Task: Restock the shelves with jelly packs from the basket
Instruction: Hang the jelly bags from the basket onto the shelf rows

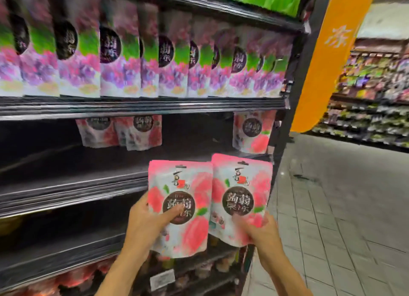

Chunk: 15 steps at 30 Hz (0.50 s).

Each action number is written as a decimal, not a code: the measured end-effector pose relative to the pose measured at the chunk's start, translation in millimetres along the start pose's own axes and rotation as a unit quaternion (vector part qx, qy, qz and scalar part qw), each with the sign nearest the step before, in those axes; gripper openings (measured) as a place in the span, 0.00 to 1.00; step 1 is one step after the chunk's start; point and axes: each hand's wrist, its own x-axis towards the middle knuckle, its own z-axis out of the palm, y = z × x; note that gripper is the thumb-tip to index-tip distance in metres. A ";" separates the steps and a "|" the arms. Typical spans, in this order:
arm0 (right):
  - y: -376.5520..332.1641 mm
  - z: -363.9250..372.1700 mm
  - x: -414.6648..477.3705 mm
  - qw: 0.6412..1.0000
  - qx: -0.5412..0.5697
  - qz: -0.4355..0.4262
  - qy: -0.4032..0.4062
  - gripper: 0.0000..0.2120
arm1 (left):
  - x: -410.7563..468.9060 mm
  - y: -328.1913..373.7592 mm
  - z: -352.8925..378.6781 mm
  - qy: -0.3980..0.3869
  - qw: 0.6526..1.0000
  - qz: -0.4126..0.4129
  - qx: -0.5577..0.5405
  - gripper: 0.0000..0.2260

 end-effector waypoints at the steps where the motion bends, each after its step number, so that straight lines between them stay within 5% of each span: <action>1: -7.7 -4.1 9.3 1.000 -0.006 -0.017 0.003 0.31 | 5.5 7.4 6.6 -0.003 1.000 0.002 -0.010 0.19; 8: -44.4 -20.2 73.9 0.994 -0.003 -0.110 -0.010 0.25 | 46.8 47.1 49.4 -0.024 0.998 0.012 -0.065 0.25; 15: -55.4 -22.0 132.5 0.991 0.019 -0.130 -0.025 0.25 | 78.0 61.2 80.1 0.013 0.998 0.030 -0.045 0.18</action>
